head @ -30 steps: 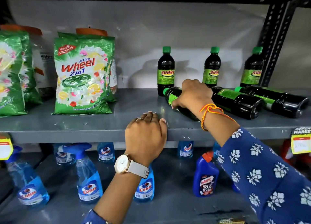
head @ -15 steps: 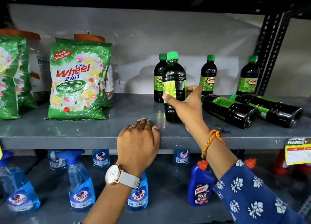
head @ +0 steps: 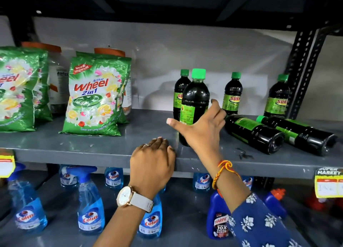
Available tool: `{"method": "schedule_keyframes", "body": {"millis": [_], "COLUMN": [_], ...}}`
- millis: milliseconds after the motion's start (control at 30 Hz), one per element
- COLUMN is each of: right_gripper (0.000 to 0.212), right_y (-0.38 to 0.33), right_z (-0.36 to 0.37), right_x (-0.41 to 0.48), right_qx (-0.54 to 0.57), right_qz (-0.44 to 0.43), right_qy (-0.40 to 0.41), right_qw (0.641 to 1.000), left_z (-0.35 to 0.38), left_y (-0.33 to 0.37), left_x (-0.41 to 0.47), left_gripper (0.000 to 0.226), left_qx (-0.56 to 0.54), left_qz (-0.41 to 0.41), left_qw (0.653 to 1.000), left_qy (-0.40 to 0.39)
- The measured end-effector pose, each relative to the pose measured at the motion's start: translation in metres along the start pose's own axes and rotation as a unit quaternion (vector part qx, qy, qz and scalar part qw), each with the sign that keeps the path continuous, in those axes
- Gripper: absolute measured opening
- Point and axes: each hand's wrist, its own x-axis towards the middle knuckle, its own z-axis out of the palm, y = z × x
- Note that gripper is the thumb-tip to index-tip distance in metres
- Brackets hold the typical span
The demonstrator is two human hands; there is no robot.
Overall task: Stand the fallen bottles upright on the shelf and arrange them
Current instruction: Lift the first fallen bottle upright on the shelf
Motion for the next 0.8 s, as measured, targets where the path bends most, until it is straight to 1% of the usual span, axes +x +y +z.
{"method": "schedule_keyframes", "body": {"millis": [33,100,200,267,333,400,433,467,500,567,600,633,700,733,800], "right_gripper": [0.115,0.109,0.089,0.072,0.058,0.059,0.065,0.073,0.085,0.102,0.101,0.094,0.076,0.067,0.050], "right_y": [-0.002,0.000,0.010,0.018,0.026,0.033,0.035,0.035,0.033,0.025,0.021,0.019,0.021,0.022,0.027], "right_z": [0.001,0.003,0.000,-0.008,-0.019,-0.029,-0.032,-0.032,-0.031,-0.024,-0.021,-0.018,-0.016,-0.019,-0.025], "right_x": [0.000,0.002,0.007,0.011,0.021,0.032,0.035,0.036,0.035,0.031,0.029,0.027,0.027,0.029,0.036], "right_qx": [-0.012,-0.006,0.087,0.164,0.239,0.263,0.252,0.229,0.195,0.132,0.125,0.135,0.170,0.195,0.247], "right_qz": [-0.008,-0.012,0.017,0.051,0.090,0.109,0.104,0.095,0.086,0.084,0.086,0.087,0.095,0.103,0.126], "right_qy": [0.016,0.021,-0.019,-0.079,-0.181,-0.286,-0.313,-0.315,-0.292,-0.200,-0.159,-0.134,-0.125,-0.141,-0.212], "right_qw": [1.000,1.000,0.996,0.982,0.950,0.915,0.910,0.916,0.932,0.967,0.975,0.978,0.973,0.965,0.937], "left_z": [0.000,0.001,0.001,0.000,0.000,0.000,0.000,-0.001,-0.001,-0.001,-0.001,-0.001,-0.001,0.000,0.000], "left_y": [0.000,0.000,0.000,0.001,0.001,0.001,0.001,0.001,0.001,0.002,0.002,0.002,0.001,0.001,0.001], "left_x": [0.000,0.000,0.000,0.000,0.000,-0.001,-0.001,-0.001,-0.001,-0.001,-0.001,-0.001,0.000,0.000,0.000], "left_gripper": [0.045,0.045,0.041,0.039,0.038,0.038,0.038,0.039,0.040,0.044,0.046,0.047,0.045,0.045,0.044], "left_qx": [0.001,-0.001,-0.003,-0.006,-0.010,-0.014,-0.015,-0.016,-0.016,-0.014,-0.013,-0.012,-0.009,-0.009,-0.010], "left_qz": [0.001,0.002,-0.006,-0.011,-0.014,-0.014,-0.014,-0.014,-0.012,-0.010,-0.009,-0.008,-0.007,-0.008,-0.011], "left_qw": [1.000,1.000,1.000,1.000,1.000,1.000,1.000,1.000,1.000,1.000,1.000,1.000,1.000,1.000,1.000], "left_qy": [0.000,0.001,-0.001,-0.001,-0.003,-0.001,-0.002,-0.002,-0.002,0.000,0.000,0.000,0.003,0.006,0.010]}}
